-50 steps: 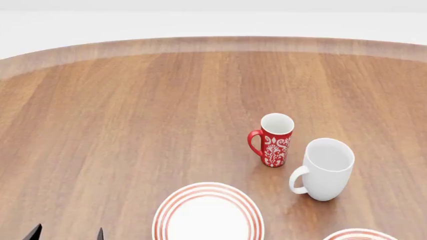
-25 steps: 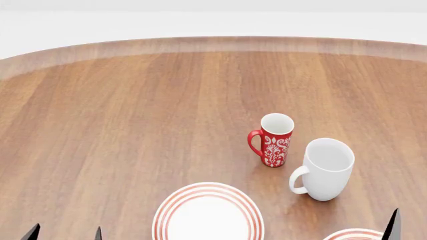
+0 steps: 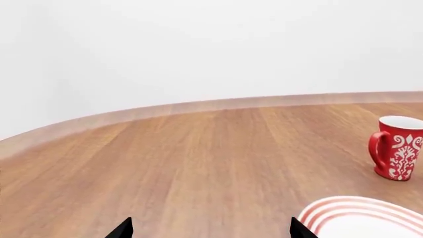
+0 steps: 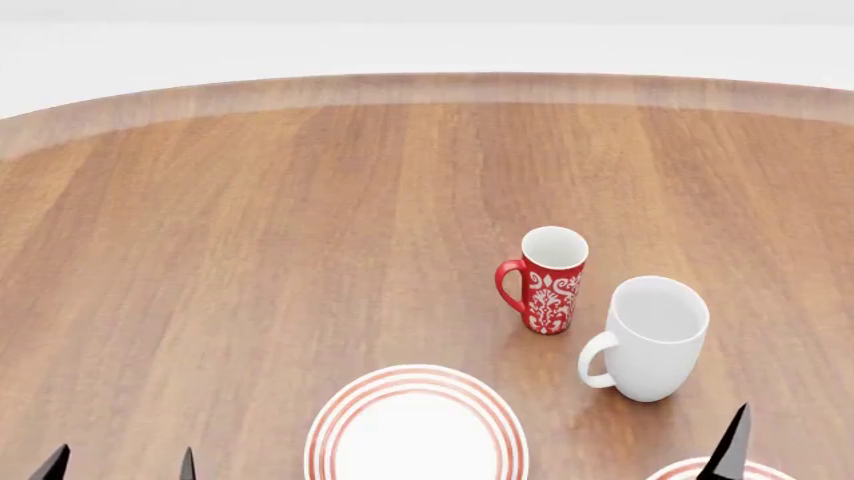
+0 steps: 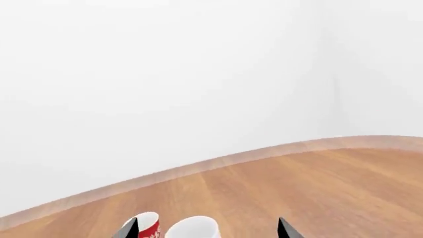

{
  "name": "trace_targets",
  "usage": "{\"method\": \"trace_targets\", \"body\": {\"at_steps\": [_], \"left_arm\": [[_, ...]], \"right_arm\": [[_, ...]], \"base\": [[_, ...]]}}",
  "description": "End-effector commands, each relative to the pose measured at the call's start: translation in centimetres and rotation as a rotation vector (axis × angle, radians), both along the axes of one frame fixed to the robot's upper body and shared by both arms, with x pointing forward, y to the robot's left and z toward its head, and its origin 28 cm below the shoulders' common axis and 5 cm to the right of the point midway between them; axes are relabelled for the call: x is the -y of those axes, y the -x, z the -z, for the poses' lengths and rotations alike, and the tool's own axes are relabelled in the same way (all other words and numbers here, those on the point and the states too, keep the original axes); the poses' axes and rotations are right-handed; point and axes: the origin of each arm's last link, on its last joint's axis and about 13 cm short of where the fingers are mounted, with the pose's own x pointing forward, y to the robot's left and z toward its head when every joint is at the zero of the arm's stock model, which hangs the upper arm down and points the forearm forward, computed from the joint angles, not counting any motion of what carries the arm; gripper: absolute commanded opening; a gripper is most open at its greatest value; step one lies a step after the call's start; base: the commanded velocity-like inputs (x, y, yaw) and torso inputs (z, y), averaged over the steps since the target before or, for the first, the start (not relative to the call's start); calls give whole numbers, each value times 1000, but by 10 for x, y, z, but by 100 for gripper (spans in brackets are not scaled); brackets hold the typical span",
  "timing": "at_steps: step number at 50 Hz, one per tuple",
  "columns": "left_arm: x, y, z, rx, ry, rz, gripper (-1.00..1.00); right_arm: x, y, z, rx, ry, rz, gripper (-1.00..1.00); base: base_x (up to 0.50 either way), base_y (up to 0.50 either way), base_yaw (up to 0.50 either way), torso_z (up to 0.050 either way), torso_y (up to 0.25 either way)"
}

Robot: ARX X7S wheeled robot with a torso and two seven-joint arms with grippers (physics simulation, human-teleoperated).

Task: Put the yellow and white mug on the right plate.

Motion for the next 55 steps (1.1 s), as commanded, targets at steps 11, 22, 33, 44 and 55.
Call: {"method": "trace_targets", "body": {"at_steps": [11, 22, 33, 44, 55], "left_arm": [[0, -1, -4, 26, 13, -5, 100], [0, -2, -4, 27, 15, -4, 100], [1, -2, -4, 26, 16, -1, 100], [0, -1, -5, 37, 24, -4, 100], [-1, -2, -8, 66, 42, -23, 100]], "right_arm": [[-15, -3, 10, -27, 41, -60, 100], [-20, -1, 12, -29, 91, -102, 100], [-25, 2, 12, -21, 152, -133, 100], [-28, 3, 12, 3, 216, -122, 100], [-28, 4, 7, 56, 236, -81, 100]], "base": [[0, 0, 0, 0, 0], [0, 0, 0, 0, 0], [0, 0, 0, 0, 0], [0, 0, 0, 0, 0], [0, 0, 0, 0, 0]]}}
